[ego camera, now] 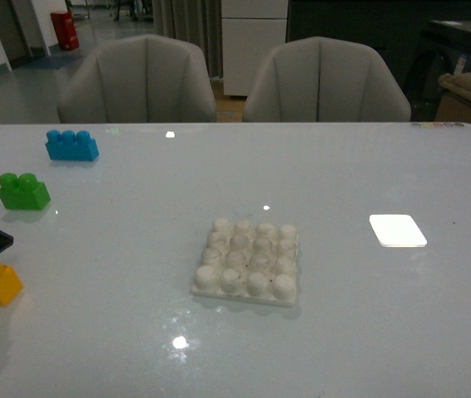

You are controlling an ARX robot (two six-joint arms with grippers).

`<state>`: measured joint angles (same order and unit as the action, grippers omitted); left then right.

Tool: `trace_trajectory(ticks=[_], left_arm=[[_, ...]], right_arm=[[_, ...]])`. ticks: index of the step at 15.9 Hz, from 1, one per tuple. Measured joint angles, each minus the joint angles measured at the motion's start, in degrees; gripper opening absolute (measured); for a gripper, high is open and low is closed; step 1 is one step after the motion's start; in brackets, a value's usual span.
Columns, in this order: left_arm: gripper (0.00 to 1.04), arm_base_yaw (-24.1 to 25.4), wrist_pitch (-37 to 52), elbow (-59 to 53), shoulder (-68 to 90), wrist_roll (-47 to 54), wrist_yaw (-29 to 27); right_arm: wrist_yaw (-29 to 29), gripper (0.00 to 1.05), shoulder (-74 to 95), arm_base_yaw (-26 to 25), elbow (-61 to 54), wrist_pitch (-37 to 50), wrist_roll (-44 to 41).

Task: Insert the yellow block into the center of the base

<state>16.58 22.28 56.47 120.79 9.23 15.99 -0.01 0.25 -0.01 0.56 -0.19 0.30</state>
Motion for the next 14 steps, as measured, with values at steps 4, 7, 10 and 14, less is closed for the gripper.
trace_trajectory(ticks=[4,7,10,14], left_arm=[[0.98,0.59,-0.11,-1.49,-1.75,-0.24,5.75],[0.98,2.12,-1.73,-3.74,-8.15,0.85,11.43],[0.98,2.19,-4.17,-7.21,-10.23,4.87,12.07],[0.98,1.70,-2.40,-8.00,-8.94,6.36,9.46]], right_arm=[[0.00,0.98,0.00,0.00,0.00,0.00,0.00],[0.00,0.98,0.00,0.00,0.00,0.00,0.00],[0.00,0.98,0.00,0.00,0.00,0.00,0.00],[0.00,0.98,0.00,0.00,0.00,0.00,0.00]])
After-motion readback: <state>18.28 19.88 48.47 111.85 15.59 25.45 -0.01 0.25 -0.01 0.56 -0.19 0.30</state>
